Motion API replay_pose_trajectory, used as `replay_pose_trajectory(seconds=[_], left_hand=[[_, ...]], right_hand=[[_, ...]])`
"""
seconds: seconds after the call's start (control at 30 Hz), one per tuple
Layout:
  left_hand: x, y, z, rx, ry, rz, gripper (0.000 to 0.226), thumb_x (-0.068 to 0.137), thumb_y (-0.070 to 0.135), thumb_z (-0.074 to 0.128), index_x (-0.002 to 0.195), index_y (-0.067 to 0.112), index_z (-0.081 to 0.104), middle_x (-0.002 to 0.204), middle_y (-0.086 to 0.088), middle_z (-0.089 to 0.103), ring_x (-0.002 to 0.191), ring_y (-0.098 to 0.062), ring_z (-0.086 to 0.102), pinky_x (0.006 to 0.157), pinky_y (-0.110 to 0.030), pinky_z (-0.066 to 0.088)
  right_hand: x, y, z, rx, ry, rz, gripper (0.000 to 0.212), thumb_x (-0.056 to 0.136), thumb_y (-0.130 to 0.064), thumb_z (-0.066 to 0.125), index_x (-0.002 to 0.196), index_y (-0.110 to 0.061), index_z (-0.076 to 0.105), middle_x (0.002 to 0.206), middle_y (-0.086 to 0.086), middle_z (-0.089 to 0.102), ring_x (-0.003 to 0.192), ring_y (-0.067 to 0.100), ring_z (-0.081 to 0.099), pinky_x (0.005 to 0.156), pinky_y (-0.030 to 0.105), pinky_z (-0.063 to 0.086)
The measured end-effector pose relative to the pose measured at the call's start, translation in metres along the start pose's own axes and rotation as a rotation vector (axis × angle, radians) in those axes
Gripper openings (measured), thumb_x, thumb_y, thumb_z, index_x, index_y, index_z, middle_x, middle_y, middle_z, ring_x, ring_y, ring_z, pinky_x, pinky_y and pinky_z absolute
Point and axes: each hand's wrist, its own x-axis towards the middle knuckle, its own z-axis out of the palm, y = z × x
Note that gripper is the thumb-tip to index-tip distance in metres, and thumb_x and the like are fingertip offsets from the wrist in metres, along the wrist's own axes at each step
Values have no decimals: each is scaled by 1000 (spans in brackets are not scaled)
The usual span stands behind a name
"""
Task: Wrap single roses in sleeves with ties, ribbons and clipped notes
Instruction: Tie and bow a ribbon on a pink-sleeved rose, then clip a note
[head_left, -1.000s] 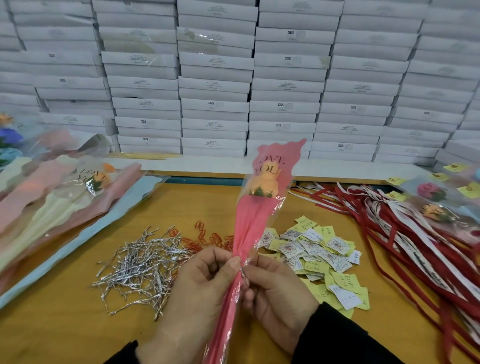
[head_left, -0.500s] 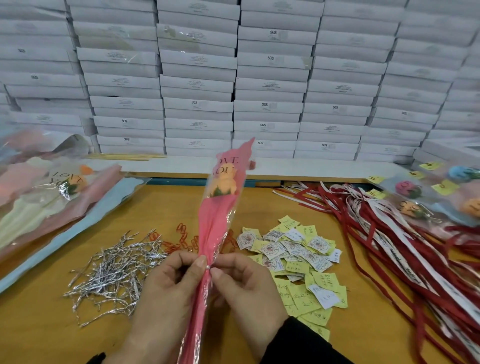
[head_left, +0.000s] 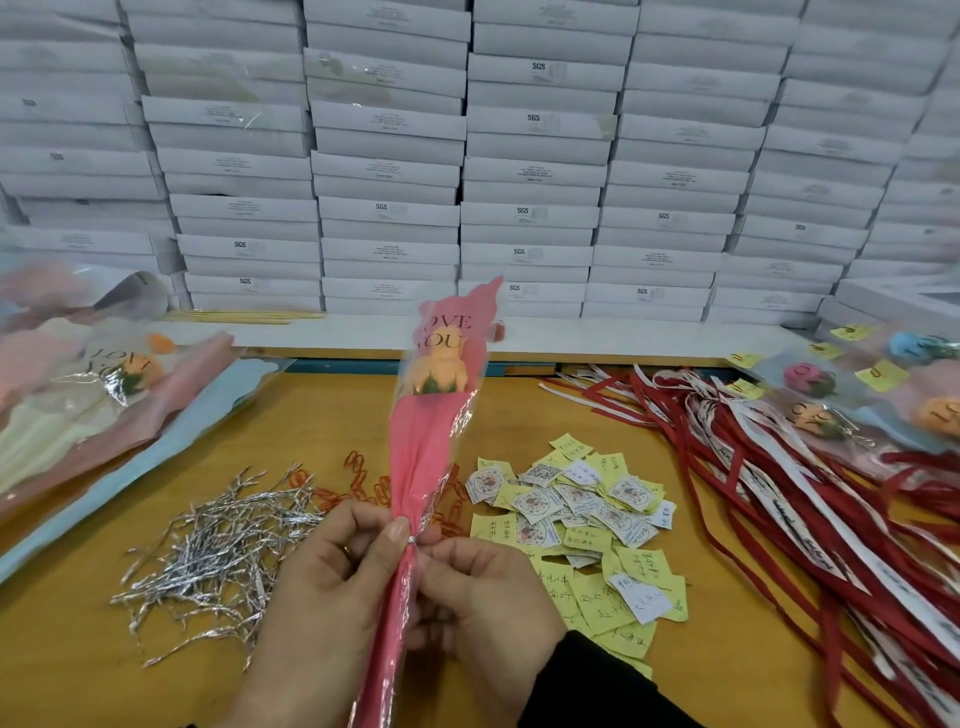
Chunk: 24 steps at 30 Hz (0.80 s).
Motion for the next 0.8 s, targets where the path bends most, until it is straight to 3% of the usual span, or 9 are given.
replay_pose_trajectory(seconds=[0.1, 0.3, 0.37, 0.47, 0.6, 0.8], left_hand=[[0, 1, 0, 5, 17, 26, 16, 70, 17, 59, 74, 1, 61, 71, -16, 71, 50, -22, 63, 43, -28, 53], [0, 1, -3, 58, 35, 56, 9, 78, 9, 59, 75, 0, 60, 62, -18, 66, 46, -20, 59, 50, -32, 51], [0, 0, -3, 52, 16, 47, 13, 78, 11, 59, 78, -2, 58, 58, -17, 64, 42, -21, 58, 45, -25, 49], [0, -1, -2, 64, -12, 31, 15, 77, 12, 60, 76, -3, 58, 53, -13, 62, 35, -19, 51, 37, -19, 40], [-3, -2, 3, 42, -29, 6, 13, 80, 6, 58, 74, -5, 56, 45, -10, 55, 30, -15, 43, 34, -16, 35], [-8, 2, 4, 36, -43, -17, 12, 83, 4, 57, 80, -7, 56, 52, -14, 62, 32, -17, 52, 33, -17, 40]], right_hand=[[0, -4, -3, -74, -35, 46, 28, 87, -12, 62, 59, -10, 61, 52, 5, 61, 40, 11, 54, 41, 19, 45], [-2, -28, -16, -710, -75, -70, 27, 84, -17, 67, 58, -19, 58, 54, -4, 55, 43, 5, 51, 44, 17, 43], [-1, -46, -31, -872, 34, -161, 23, 84, -20, 67, 62, -18, 59, 60, 1, 58, 50, 9, 52, 50, 21, 45], [3, -69, -71, -1001, 331, -222, 15, 89, -21, 59, 74, -19, 60, 74, 0, 63, 64, 12, 58, 59, 24, 48], [4, -71, -135, -1311, 704, -155, 3, 89, -17, 53, 90, -19, 56, 86, -4, 58, 77, 12, 55, 72, 31, 49], [3, -62, -170, -1519, 859, 78, 23, 89, -30, 55, 100, -10, 50, 96, 6, 59, 79, 20, 53, 64, 28, 41]])
